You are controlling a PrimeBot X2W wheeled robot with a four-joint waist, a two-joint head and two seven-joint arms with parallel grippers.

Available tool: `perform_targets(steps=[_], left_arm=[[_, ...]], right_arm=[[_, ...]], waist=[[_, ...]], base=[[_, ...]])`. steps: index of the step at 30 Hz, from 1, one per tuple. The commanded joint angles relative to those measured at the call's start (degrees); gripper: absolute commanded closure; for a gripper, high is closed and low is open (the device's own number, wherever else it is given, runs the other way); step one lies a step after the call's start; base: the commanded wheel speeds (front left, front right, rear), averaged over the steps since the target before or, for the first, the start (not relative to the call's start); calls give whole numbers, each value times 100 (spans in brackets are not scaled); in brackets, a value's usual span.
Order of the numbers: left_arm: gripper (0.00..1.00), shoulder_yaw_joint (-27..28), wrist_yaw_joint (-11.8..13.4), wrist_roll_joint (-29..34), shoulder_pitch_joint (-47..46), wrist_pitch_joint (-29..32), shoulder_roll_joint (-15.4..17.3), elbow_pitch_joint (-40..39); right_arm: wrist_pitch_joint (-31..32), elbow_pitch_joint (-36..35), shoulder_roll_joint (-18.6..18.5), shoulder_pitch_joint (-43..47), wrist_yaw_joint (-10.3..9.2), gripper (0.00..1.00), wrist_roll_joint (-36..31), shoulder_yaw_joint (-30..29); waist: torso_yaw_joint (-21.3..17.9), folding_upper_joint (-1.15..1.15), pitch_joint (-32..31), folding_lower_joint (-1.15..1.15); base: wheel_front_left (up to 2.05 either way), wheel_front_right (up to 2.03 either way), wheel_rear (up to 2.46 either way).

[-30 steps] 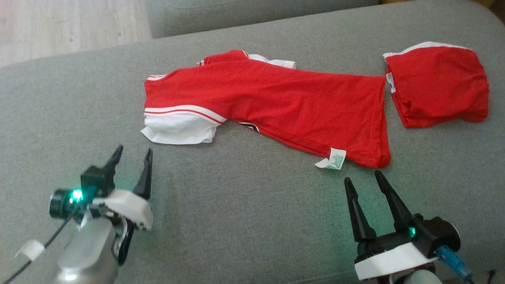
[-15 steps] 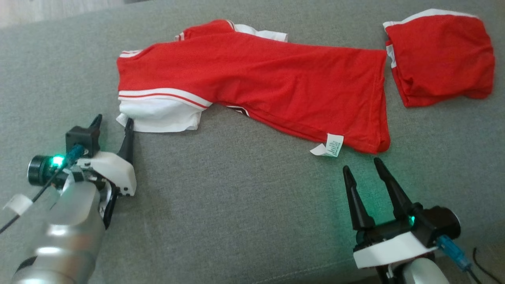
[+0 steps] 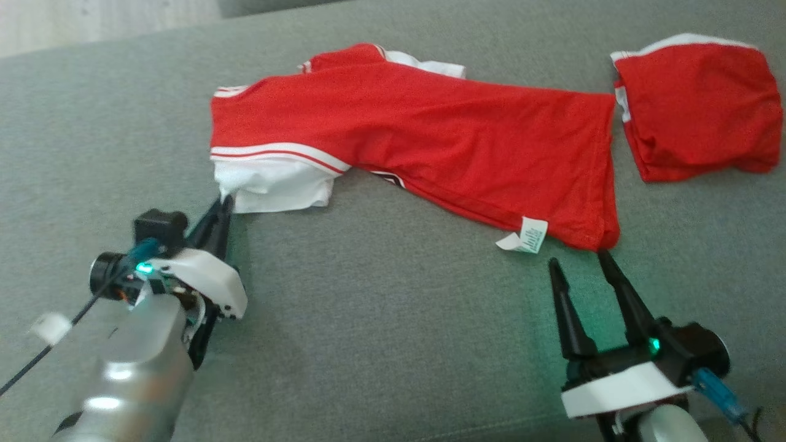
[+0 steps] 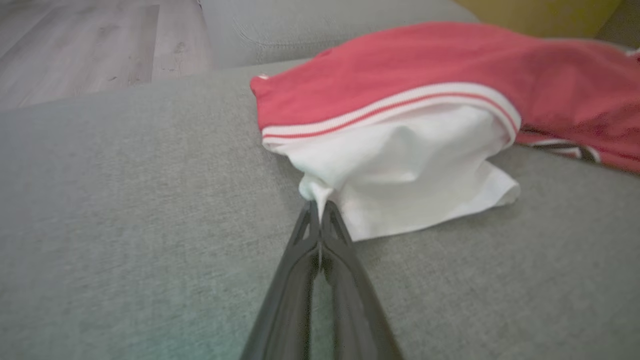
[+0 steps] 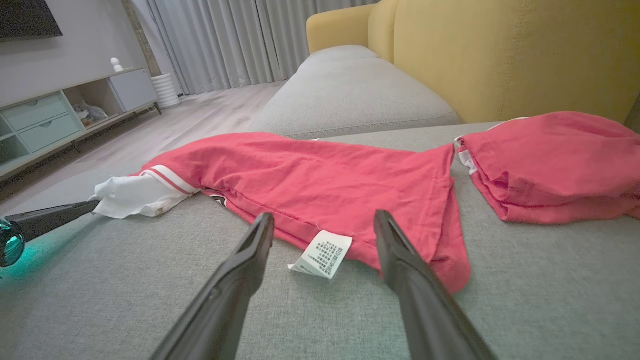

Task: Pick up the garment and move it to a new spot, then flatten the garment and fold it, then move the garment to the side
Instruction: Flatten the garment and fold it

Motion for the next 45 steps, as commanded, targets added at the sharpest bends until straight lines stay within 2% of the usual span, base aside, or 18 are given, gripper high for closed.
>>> perform_targets(steps=[1,2,3,6,13,27,29,30,33,45], left_arm=[[100,324,5,-100,-51,-81,281,-324],[100,473,5,-130,20,-84,356,-624],[100,816,42,-146,262,-86,517,-1271],[100,1241,146,-85,727,-88,700,-2139],[100,1681,238,-1,1426,-89,913,-3235],[100,1709,324,-33,1536,-50,958,-3644],[100,1695,328,-39,1529,-37,957,-3679],[100,1688,330,-42,1527,-34,956,-3693],[100,1669,341,-49,1529,-27,955,-3720],[100,1664,381,-122,1575,-26,992,-3760]], right_arm=[[-23,-114,-38,64,37,0,52,68],[-23,-71,-38,98,37,0,106,19],[-23,31,-38,146,37,0,146,-77],[-23,241,-38,175,37,0,133,-202],[-23,909,-38,-113,37,0,236,-360],[-23,2215,-38,-1107,37,0,374,-150],[-23,2327,-38,-1169,37,7,363,-161],[-23,2363,-38,-1186,37,8,348,-185],[-23,2340,-38,-1148,37,0,248,-349],[-23,2295,-38,-973,37,0,562,-232]], waist=[[108,0,-134,0],[153,0,-178,0],[242,0,-256,0],[381,0,-347,0],[592,0,-404,0],[642,0,-351,0],[663,0,-340,0],[674,0,-337,0],[697,0,-336,0],[671,0,-344,0]], base=[[0,0,0],[0,0,0],[0,0,0],[0,0,0],[0,0,0],[0,0,0],[0,0,0],[0,0,0],[0,0,0],[0,0,0]])
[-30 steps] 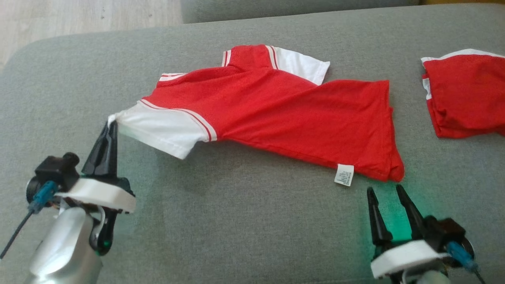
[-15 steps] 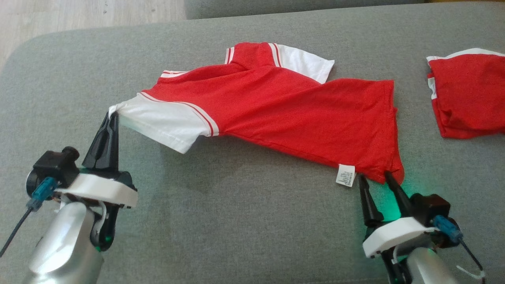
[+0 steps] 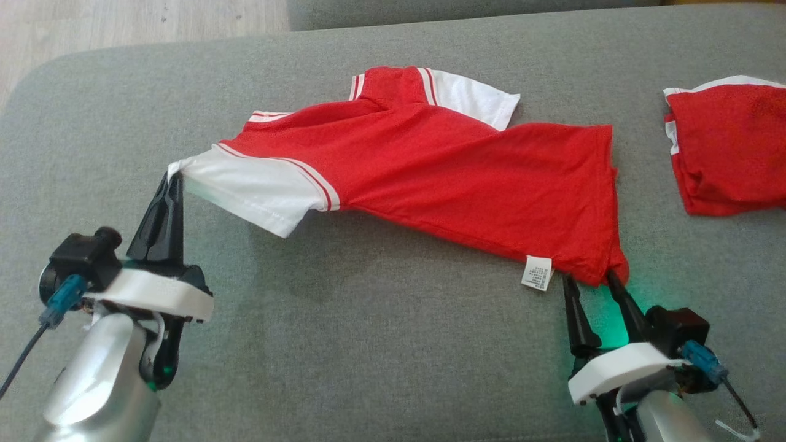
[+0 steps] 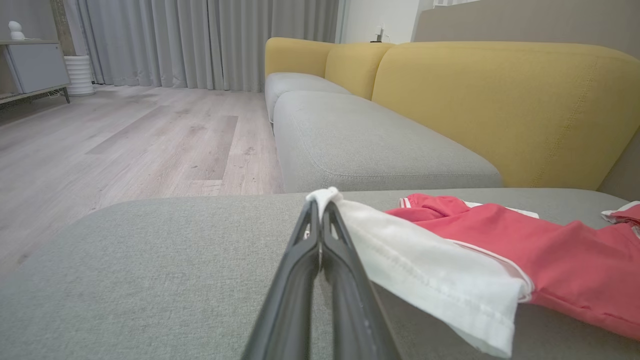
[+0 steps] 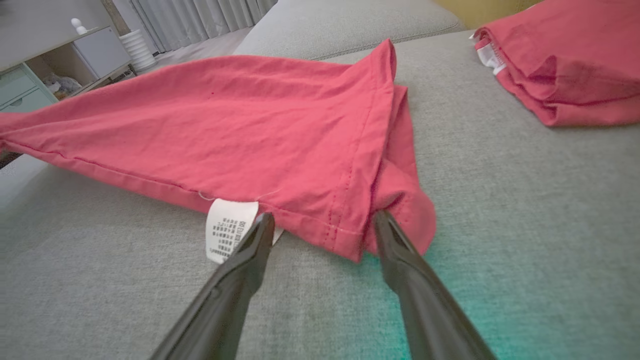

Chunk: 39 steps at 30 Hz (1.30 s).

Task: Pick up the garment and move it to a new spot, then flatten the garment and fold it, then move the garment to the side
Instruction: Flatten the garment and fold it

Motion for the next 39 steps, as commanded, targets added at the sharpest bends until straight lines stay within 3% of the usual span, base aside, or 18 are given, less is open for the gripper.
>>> perform_targets(steps=[1,4,7,11,12,13,14,18,24,30,39], left_arm=[[100,224,34,-72,-137,-14,247,-183],[100,215,43,-84,-150,-1,253,-201],[100,201,41,-95,-172,13,262,-220],[100,182,50,-101,-183,19,274,-237],[100,179,53,-105,-182,20,276,-240],[100,177,55,-110,-179,19,278,-242],[100,173,59,-114,-174,19,278,-244],[100,228,43,-196,-154,-4,247,-306],[100,388,-91,-524,-342,-28,104,-698],[100,248,-251,-914,-1108,464,23,-1138],[100,74,-320,-1349,-2823,1238,-69,-1548]], right_arm=[[-23,-110,-32,-71,37,2,41,179],[-23,-43,-32,-129,37,16,115,235],[-23,7,-32,-188,37,20,141,262],[-23,-37,-32,-223,37,55,91,251],[-23,-62,-32,-217,37,67,75,235],[-23,-85,-32,-210,37,91,49,220],[-23,-100,-32,-195,37,100,33,211],[-23,-324,-32,-138,37,100,-94,47],[-23,-1351,-32,-142,37,100,-246,-417],[-23,-2292,-41,-626,37,100,-682,-857],[0,-2433,-734,-2195,37,100,-894,-972]], waist=[[0,0,6,0],[2,0,30,0],[17,0,49,0],[24,0,47,0],[24,0,41,0],[21,0,29,0],[20,0,8,0],[15,0,-132,0],[93,0,-362,0],[169,0,-775,0],[263,0,-1204,0]], base=[[0,0,0],[0,0,0],[0,0,0],[0,0,0],[0,0,0],[0,0,0],[0,0,0],[0,0,0],[0,0,0],[0,0,0],[0,0,0]])
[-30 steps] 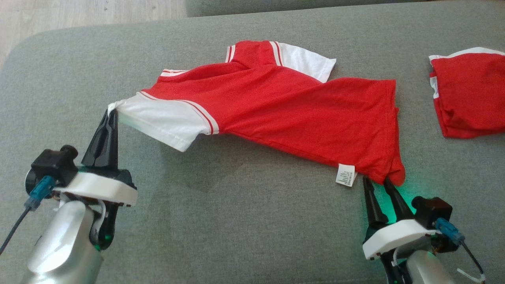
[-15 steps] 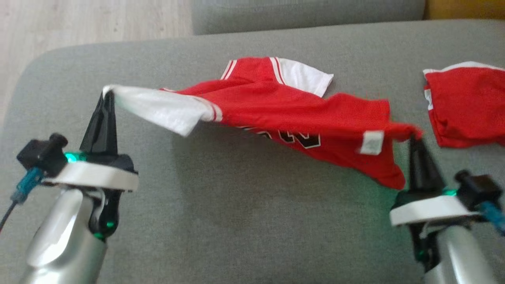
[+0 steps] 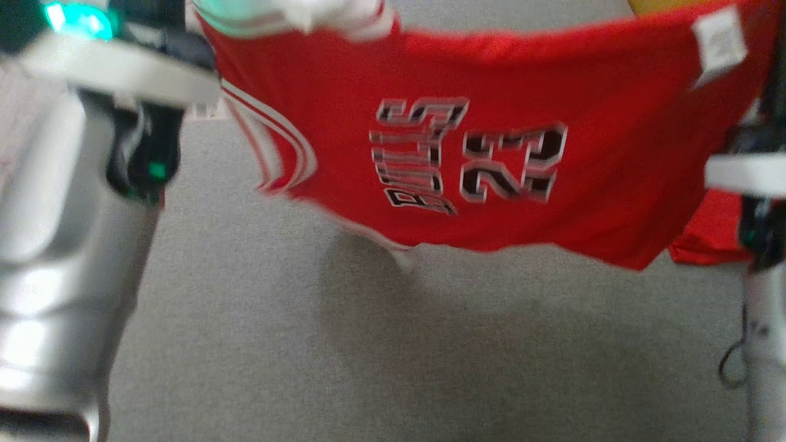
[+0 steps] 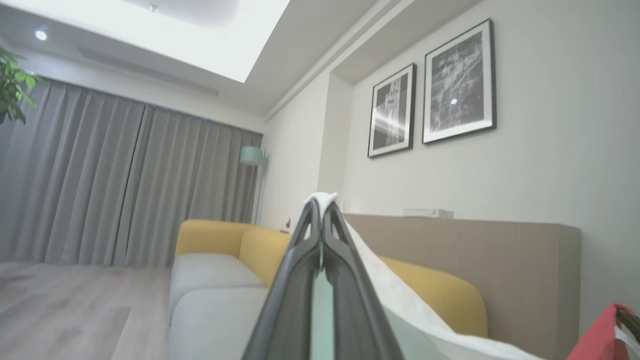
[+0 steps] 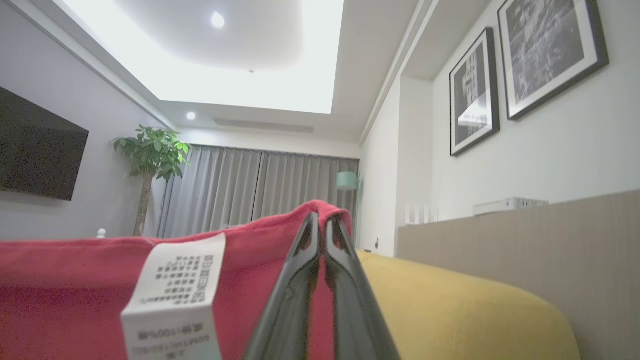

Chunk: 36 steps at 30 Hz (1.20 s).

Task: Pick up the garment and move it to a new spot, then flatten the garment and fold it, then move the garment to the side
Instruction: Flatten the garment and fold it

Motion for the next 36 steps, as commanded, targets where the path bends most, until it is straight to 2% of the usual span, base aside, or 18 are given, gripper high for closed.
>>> perform_targets(steps=[1,5,11,12,16,23,29,36], left_arm=[[100,193,-17,-43,-688,69,116,-115],[100,267,57,-118,-1381,165,-56,330],[100,201,92,-88,-2152,414,-127,1445],[100,181,84,33,-2473,331,-79,1790],[100,242,43,135,-3071,-142,-81,2462],[100,-37,-36,14,-4180,-973,-182,2668],[100,-523,-39,-644,-3717,-1111,2,2407],[100,-1048,-40,-1316,-2139,-1231,329,2026]], right_arm=[[21,-58,-143,-542,37,100,-26,156],[177,384,-302,-1277,37,100,-35,296],[515,1608,-375,-2350,37,100,104,763],[562,2035,-387,-2820,37,100,137,927],[420,2875,-276,-3723,37,100,209,1150],[25,3453,-541,-5266,37,100,-334,1319],[-17,3620,-694,-5244,37,100,-473,1281],[-20,3667,-859,-4036,37,100,-204,1103]], waist=[[75,0,-55,0],[194,0,-20,0],[345,0,477,0],[383,0,822,0],[348,0,1327,0],[569,0,2235,0],[775,0,2496,0],[940,0,2494,0]], base=[[0,0,0],[0,0,0],[0,0,0],[0,0,0],[0,0,0],[0,0,0],[0,0,0],[0,0,0]])
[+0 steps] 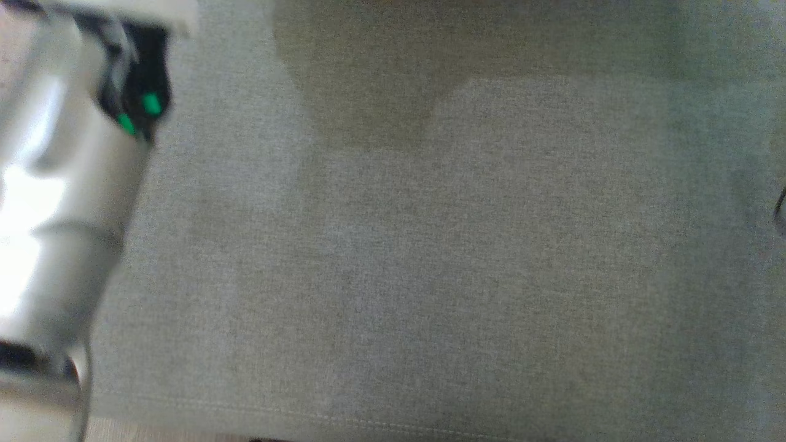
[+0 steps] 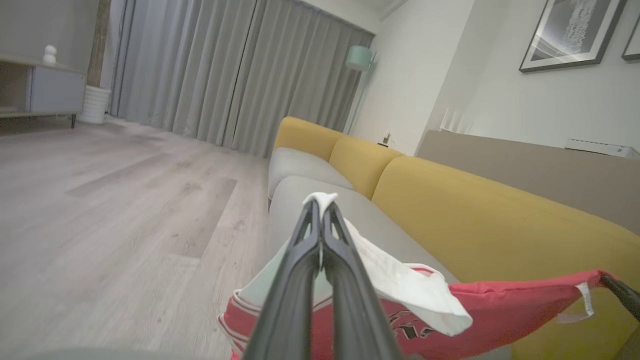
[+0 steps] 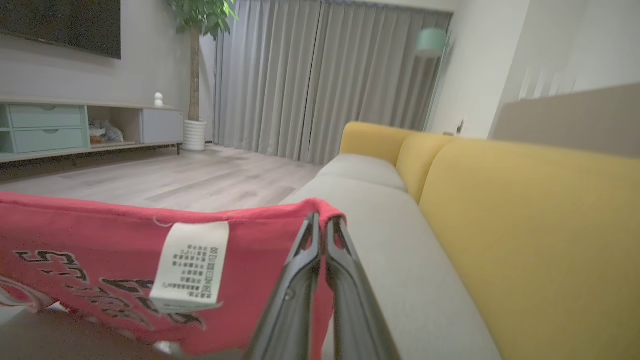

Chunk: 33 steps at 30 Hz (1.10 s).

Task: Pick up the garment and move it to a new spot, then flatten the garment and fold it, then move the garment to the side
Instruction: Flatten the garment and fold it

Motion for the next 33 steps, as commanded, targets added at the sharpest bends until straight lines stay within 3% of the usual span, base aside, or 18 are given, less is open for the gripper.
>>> perform_targets(steps=[1,5,9,15,21,26,33], left_arm=[[100,128,-32,-78,-15,-63,295,-249],[100,-106,-32,-108,1190,-91,498,-590],[100,3,49,19,2587,-100,645,-943],[100,465,465,149,4767,-101,608,-1729],[100,756,848,340,6329,-102,612,-2562],[100,865,1045,321,6938,-102,645,-3117],[100,945,1055,221,6532,69,616,-3380]], right_arm=[[-28,-177,-46,186,37,100,81,-52],[-28,-227,-100,1273,37,100,367,-185],[-29,-497,-80,2501,37,100,770,-306],[-24,-1242,-22,4457,37,100,1276,-393],[294,-2252,121,6067,37,100,1488,-610],[758,-3211,288,6922,37,100,1567,-751],[1213,-3821,440,6960,37,100,1672,-892]], waist=[[18,0,-119,-2],[0,0,-467,-2],[-67,0,-913,-2],[-136,0,-1474,-2],[-215,0,-1825,-2],[-265,0,-1932,-2],[-275,0,-1769,-2]], base=[[0,0,0],[0,0,0],[0,0,0],[0,0,0],[0,0,0],[0,0,0],[0,0,0]])
